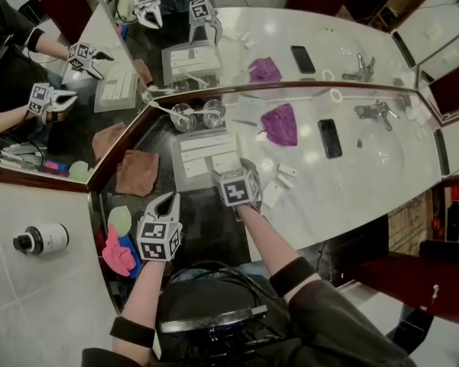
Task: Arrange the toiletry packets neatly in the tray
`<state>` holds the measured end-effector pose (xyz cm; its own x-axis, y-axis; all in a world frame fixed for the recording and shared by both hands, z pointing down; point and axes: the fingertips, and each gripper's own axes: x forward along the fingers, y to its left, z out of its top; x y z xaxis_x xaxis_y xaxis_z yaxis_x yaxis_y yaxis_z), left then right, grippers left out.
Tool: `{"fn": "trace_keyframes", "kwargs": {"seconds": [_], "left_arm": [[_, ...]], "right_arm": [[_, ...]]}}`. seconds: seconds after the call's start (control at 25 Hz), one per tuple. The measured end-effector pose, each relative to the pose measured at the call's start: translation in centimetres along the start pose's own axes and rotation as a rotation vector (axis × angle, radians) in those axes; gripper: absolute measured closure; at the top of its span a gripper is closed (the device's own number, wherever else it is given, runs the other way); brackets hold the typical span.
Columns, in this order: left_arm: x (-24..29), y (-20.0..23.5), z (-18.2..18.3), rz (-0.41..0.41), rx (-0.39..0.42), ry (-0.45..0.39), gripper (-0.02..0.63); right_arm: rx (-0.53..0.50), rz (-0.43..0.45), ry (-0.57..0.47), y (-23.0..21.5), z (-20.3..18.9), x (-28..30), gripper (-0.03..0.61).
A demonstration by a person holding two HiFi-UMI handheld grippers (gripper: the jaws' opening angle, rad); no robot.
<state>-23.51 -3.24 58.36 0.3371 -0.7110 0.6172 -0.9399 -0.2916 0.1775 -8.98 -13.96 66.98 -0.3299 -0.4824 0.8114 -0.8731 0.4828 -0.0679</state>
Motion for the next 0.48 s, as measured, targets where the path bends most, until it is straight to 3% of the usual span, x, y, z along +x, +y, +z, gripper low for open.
{"fn": "trace_keyframes", "kwargs": {"seconds": [0.48], "left_arm": [[1.4, 0.8, -1.2, 0.007, -0.025, 0.039, 0.612]], "right_arm": [[0.044, 0.002, 0.067, -0.8, -0.6, 2.7, 0.133]]}}
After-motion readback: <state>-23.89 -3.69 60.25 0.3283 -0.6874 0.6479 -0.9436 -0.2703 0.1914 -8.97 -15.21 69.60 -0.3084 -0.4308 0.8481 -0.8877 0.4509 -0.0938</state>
